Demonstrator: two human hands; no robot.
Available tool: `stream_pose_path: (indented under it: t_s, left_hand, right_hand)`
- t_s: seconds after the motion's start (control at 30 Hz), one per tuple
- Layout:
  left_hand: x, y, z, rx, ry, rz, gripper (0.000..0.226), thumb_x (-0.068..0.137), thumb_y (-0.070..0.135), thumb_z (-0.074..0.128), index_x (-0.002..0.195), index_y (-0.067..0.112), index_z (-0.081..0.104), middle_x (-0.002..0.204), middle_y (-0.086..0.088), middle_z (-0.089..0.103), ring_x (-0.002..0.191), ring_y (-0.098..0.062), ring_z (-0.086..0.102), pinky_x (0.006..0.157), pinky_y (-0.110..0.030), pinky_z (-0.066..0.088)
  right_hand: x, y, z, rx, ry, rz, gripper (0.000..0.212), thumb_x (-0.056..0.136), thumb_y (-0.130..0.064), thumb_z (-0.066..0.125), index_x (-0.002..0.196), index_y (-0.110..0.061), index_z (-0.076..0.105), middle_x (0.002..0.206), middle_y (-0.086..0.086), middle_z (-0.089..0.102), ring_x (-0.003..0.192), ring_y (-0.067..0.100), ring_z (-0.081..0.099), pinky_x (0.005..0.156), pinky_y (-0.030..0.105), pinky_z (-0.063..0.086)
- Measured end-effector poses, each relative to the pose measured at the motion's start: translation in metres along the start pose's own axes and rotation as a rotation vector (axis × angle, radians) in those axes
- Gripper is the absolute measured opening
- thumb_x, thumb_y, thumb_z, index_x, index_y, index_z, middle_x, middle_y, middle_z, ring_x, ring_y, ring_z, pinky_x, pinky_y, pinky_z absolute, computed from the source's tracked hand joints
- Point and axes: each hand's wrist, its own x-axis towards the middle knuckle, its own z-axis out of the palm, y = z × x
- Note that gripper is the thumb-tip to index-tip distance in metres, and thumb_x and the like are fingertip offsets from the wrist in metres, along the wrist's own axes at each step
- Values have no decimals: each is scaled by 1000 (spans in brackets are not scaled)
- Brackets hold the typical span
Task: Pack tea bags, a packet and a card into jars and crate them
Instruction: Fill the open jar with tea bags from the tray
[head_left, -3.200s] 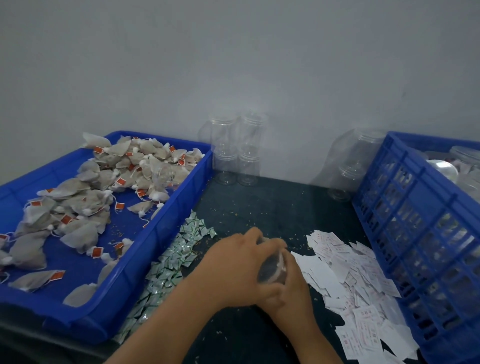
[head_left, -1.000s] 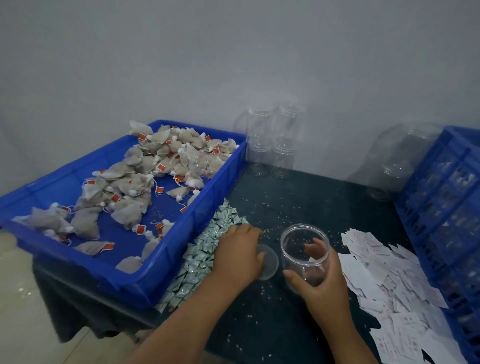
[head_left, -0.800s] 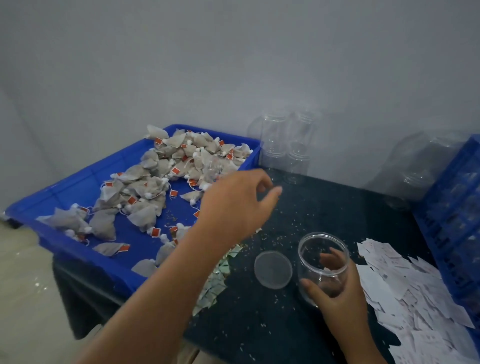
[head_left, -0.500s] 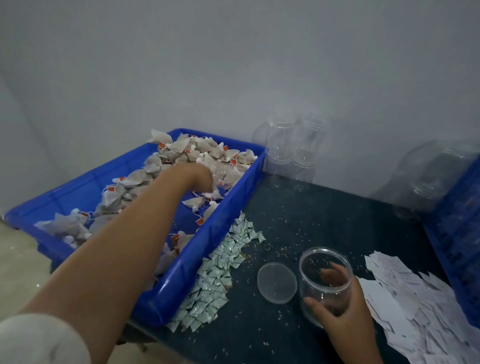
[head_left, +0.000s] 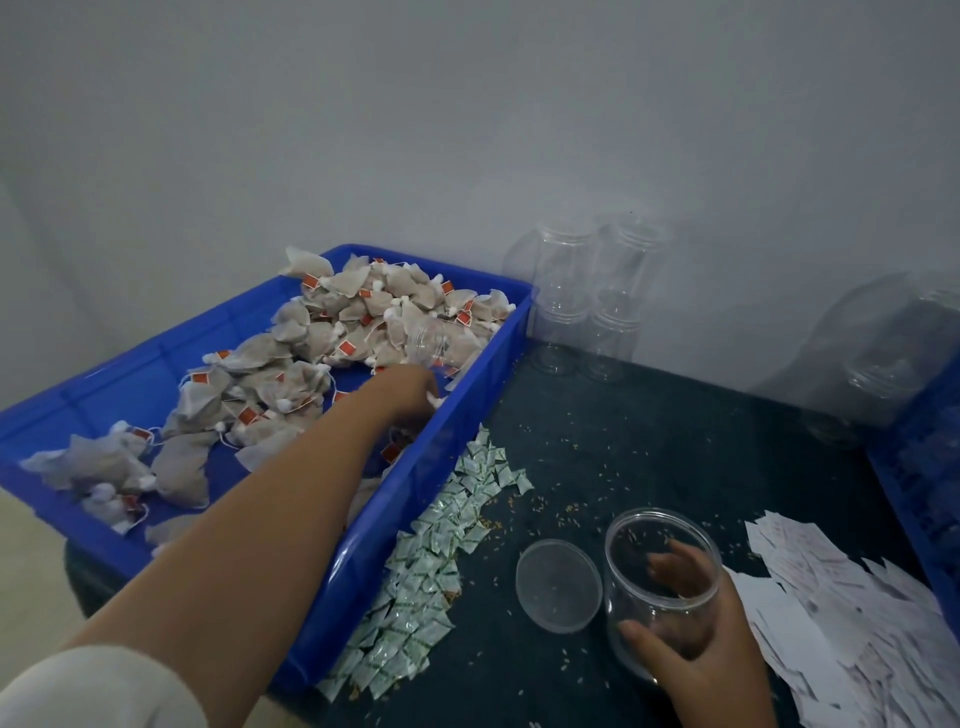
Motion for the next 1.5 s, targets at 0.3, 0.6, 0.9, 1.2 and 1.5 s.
stream_pose_path:
  t_s: [0.3,0.6,0.9,1.2,1.5]
  left_hand:
    - [-51,-4,-63,-14,-40,9,28,97,41,60,92,17,74,93,-3,73,80,-19,65,69,-34,47]
    - [-114,6,-68,-250,257,-19,29,103,40,56,85,18,63,84,-3,61,74,-16,55,61,-32,39]
    - [-162,44,-92,-709,297,163,31,100,58,56,122,41,71,113,8,74,105,-16,69,94,-38,57]
    - [-176,122,-25,-1097,-7,222,19,107,35,56,102,23,69,93,3,76,86,-14,75,78,-33,62]
    - [-188,174,2,-1152,-98,256,26,107,40,53,123,25,68,98,4,75,80,-9,74,67,-27,60]
  right_hand:
    - [-2,-3,1,15,12,-41,84,61,-29,99,129,-57,59,124,-27,70,101,23,75,84,33,57]
    - [-7,-12,-1,-12,1,-68,84,64,-33,103,123,-69,55,122,-29,70,76,20,70,75,28,57]
    - [-12,-21,1,14,5,-55,79,57,-59,90,127,-66,54,128,-28,67,94,8,74,81,27,58]
    - [-14,-20,1,-64,-56,-37,87,61,-62,93,137,-64,50,134,-27,65,80,20,68,78,37,65]
    - [-12,-20,-1,13,-62,-30,79,69,-48,98,136,-52,57,134,-18,71,98,14,74,85,51,66]
